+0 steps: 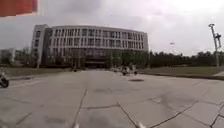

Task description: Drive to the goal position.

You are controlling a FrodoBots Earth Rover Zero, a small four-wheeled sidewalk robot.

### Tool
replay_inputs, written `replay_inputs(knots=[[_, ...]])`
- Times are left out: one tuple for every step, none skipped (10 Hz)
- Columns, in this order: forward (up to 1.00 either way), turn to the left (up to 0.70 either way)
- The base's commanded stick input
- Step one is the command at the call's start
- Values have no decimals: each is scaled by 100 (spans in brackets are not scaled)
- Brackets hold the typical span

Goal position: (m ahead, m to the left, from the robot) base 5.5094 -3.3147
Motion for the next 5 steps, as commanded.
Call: replay_inputs(knots=[[50,14],[50,14],[50,13],[50,5],[50,0]])
